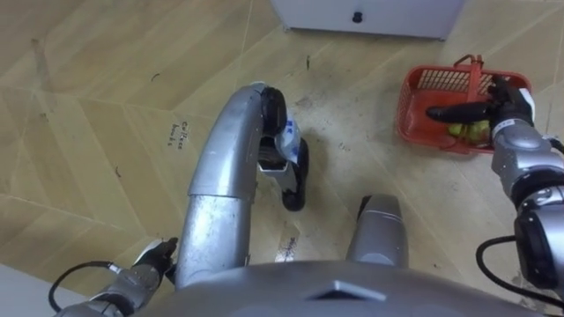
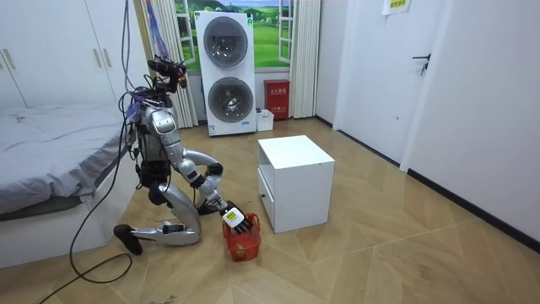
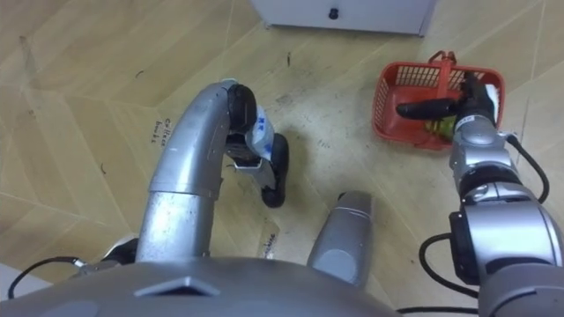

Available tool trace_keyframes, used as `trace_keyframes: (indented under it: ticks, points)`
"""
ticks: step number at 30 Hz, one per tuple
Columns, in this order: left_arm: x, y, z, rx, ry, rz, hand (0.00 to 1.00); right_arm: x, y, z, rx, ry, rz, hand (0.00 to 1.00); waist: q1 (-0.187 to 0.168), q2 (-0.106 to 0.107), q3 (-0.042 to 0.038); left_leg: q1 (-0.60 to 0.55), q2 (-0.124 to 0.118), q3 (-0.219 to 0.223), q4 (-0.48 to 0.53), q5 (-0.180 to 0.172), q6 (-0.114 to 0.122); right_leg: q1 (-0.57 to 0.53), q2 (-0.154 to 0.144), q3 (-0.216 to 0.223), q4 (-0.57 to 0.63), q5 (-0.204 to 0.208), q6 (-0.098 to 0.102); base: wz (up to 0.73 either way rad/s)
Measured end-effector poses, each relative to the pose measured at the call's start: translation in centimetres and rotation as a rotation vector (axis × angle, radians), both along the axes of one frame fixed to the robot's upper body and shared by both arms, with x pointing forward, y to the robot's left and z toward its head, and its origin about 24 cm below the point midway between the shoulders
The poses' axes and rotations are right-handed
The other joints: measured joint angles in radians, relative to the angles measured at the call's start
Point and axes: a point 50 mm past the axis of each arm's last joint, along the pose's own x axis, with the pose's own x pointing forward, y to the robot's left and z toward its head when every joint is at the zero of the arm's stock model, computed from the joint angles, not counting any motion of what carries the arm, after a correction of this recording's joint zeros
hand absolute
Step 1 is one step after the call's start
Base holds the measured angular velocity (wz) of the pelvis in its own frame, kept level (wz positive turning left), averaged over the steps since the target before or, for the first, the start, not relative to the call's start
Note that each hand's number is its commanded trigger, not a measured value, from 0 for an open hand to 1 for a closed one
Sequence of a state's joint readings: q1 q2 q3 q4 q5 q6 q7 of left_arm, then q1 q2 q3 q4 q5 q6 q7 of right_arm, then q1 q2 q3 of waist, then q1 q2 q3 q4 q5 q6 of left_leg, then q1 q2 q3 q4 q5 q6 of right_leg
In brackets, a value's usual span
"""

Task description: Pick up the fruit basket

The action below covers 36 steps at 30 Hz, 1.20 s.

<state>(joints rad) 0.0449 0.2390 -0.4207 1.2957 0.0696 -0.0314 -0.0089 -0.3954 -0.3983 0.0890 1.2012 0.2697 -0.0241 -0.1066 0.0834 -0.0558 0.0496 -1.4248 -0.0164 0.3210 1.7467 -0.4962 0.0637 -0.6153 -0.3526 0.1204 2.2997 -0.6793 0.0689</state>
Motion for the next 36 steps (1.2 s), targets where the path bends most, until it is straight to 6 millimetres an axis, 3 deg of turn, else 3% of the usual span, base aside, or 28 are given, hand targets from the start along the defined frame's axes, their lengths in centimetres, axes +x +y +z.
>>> trace_keyframes:
  ticks: [1, 2, 3, 26, 36]
  points:
    - [0.0, 0.0, 0.0, -0.001, 0.001, -0.001, 0.00, 0.0, 0.0, 0.0, 0.000, 0.000, 0.000, 0.58, 0.000, 0.000, 0.0000, 0.000, -0.001, 0.000, 0.000, 0.000, -0.001, 0.000, 0.000, 0.000, 0.000, 0.000, 0.000, 0.00]
    - [0.0, 0.0, 0.0, -0.002, 0.002, -0.003, 0.00, 0.0, 0.0, 0.0, 0.001, 0.000, 0.000, 0.64, 0.000, 0.000, -0.0003, 0.000, -0.001, 0.000, -0.001, 0.001, -0.001, 0.000, -0.001, 0.000, 0.000, 0.000, 0.000, 0.00]
    - [0.0, 0.0, 0.0, -0.002, 0.002, -0.004, 0.00, 0.0, 0.0, 0.0, 0.004, 0.000, 0.003, 1.00, 0.000, 0.001, -0.0003, 0.000, -0.002, -0.001, -0.001, 0.001, -0.002, 0.000, -0.001, -0.001, 0.000, 0.000, 0.000, 0.00]
    - [0.8, -0.6, 0.1, -0.042, -0.026, -0.004, 0.00, 0.0, -0.3, 0.2, 0.080, -0.024, -0.013, 1.00, 0.003, 0.000, 0.0003, -0.002, -0.011, 0.001, -0.005, 0.006, -0.001, 0.002, -0.009, -0.005, 0.000, 0.000, 0.000, 0.00]
    - [1.0, -0.7, 0.1, -0.051, -0.026, 0.005, 0.00, -1.0, -0.7, -0.6, 0.102, 0.009, -0.053, 1.00, -0.010, -0.006, 0.0039, 0.005, -0.014, 0.000, -0.006, 0.013, 0.001, 0.014, -0.011, -0.008, 0.004, 0.000, 0.000, 0.00]
